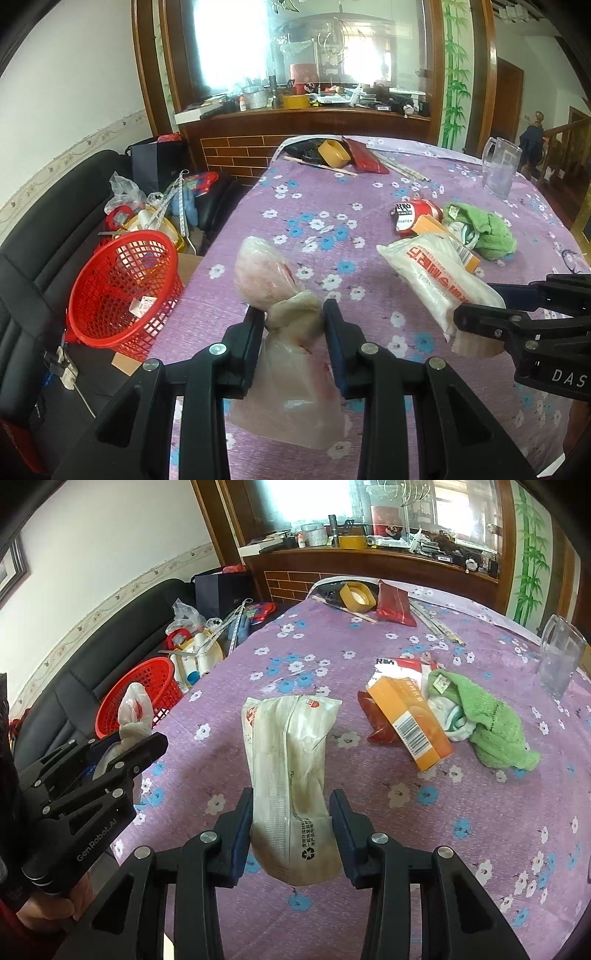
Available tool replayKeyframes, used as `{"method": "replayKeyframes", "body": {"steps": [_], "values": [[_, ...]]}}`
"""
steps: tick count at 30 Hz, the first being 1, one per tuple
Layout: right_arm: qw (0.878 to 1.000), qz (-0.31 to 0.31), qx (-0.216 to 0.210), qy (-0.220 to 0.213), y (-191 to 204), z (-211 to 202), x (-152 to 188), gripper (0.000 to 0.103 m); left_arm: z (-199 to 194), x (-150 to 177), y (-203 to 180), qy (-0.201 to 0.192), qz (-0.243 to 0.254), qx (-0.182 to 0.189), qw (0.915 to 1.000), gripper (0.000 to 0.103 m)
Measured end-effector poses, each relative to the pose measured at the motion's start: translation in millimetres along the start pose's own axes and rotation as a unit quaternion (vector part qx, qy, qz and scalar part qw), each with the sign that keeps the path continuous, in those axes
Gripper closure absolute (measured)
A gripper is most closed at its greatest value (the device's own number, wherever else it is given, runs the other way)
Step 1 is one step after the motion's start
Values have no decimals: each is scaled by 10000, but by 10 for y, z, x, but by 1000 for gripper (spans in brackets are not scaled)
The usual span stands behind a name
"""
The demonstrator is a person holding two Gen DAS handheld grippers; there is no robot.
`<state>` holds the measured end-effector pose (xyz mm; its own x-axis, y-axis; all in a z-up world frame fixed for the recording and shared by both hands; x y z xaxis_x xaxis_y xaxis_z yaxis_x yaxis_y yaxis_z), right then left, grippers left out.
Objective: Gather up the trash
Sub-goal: 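Carry the white bag and white packet with both tools over the red basket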
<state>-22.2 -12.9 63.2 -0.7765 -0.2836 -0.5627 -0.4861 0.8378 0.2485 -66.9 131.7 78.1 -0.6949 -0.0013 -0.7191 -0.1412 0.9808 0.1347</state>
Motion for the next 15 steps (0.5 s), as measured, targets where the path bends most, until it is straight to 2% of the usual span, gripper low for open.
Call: {"method": "replayKeyframes", "body": {"steps": [15], "values": [[9998,-116,-156,37,384,146,-139,59,-31,-4,497,-32,-160,-163,9997,71]]}}
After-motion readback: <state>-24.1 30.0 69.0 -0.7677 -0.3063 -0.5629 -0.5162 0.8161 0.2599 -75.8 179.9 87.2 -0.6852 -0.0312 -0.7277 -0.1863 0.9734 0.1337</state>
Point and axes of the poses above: each gripper's, at about its wrist camera, not at the fingertips, and z roughly the way its jaws point, y to its left, x to its underside, the point moved 5 cm from there along z, roughly the way its jaws point, and after that the axes turned 4 degrees about z, right-handed, at the moved point
